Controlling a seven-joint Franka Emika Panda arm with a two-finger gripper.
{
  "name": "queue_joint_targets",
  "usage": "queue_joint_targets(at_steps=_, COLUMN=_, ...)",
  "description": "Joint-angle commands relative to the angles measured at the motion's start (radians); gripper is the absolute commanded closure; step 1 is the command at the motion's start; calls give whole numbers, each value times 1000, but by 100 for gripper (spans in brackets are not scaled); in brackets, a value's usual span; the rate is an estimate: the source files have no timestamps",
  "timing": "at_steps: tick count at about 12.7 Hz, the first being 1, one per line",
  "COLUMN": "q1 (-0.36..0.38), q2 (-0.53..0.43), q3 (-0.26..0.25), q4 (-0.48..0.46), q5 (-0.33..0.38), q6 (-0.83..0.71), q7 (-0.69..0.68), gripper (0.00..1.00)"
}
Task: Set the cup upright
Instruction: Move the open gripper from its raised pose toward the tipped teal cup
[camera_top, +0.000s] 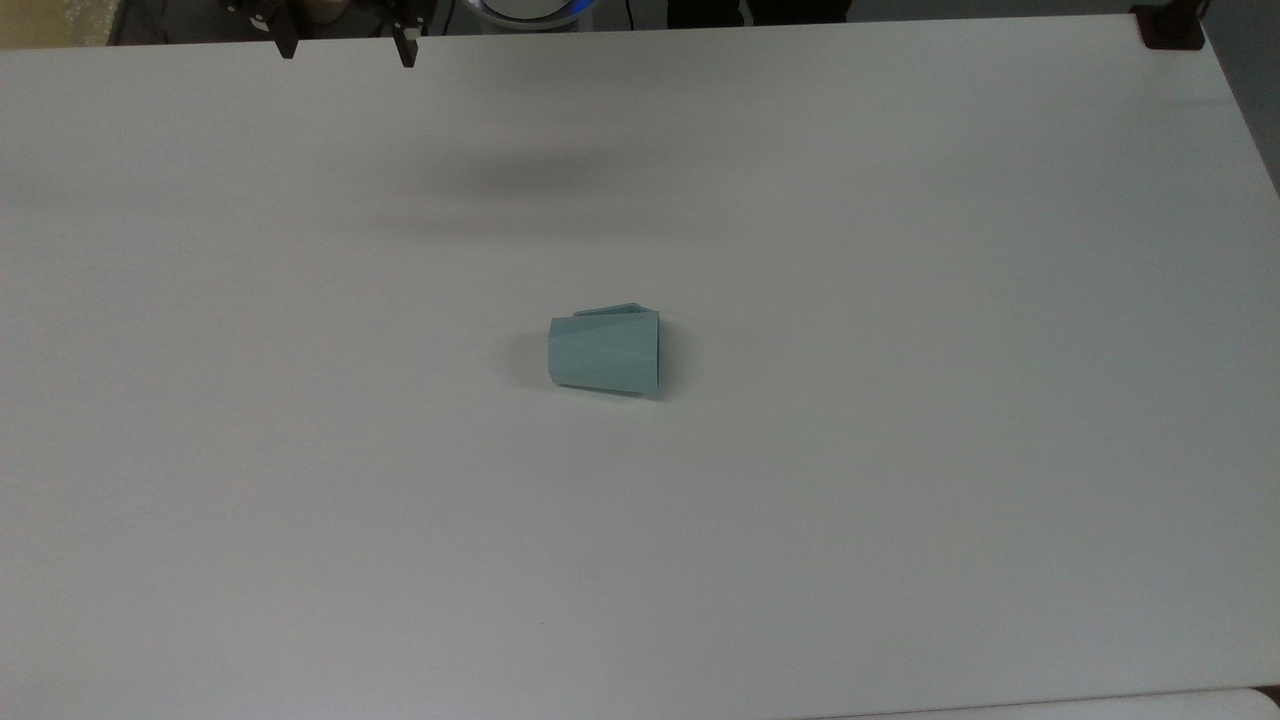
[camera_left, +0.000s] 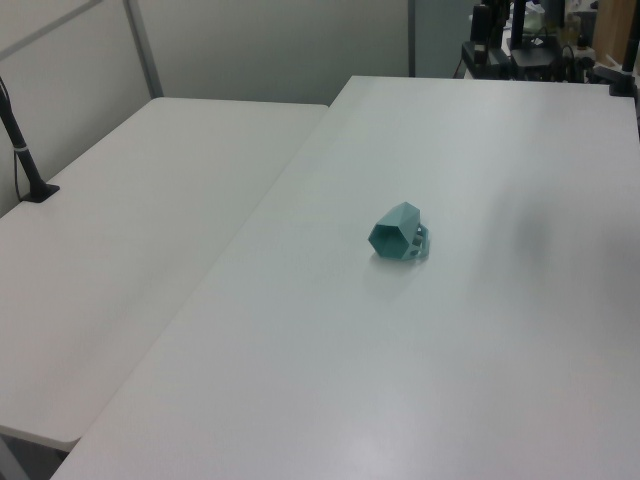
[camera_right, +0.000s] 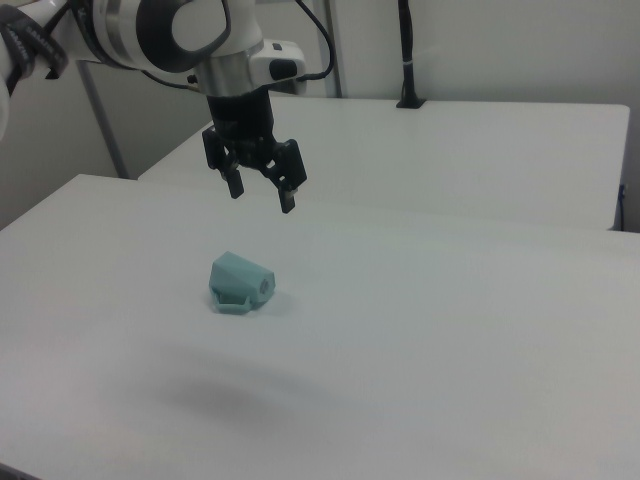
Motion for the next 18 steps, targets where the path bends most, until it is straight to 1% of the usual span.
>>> queue_joint_targets(at_steps=1, q1=-10, q2=-7, q3=15, q4=-12, q5=-82, q6=1, q7=-10, gripper=0)
queue_joint_targets(at_steps=9, q1=-7, q2=-6, q3=12, q4=-8, q5=-73, q6=-3, q7=10, gripper=0)
queue_joint_targets(at_steps=11, q1=20, q2=25, q3=20, q4=35, q5=-79, q6=-6, q7=57, gripper=0)
queue_joint_targets(at_steps=13, q1=109, q2=68, q3=15, q4=95, q5=-102, q6=-4, q7=143, gripper=0)
queue_joint_targets(at_steps=15, q1=187, q2=138, q3=17, q4=188, q5=-160, q6=-7, q7=276, gripper=0)
queue_joint_targets(at_steps=18, q1=296, q2=221, q3=15, q4=233, q5=-263, q6=-26, q7=388, gripper=0)
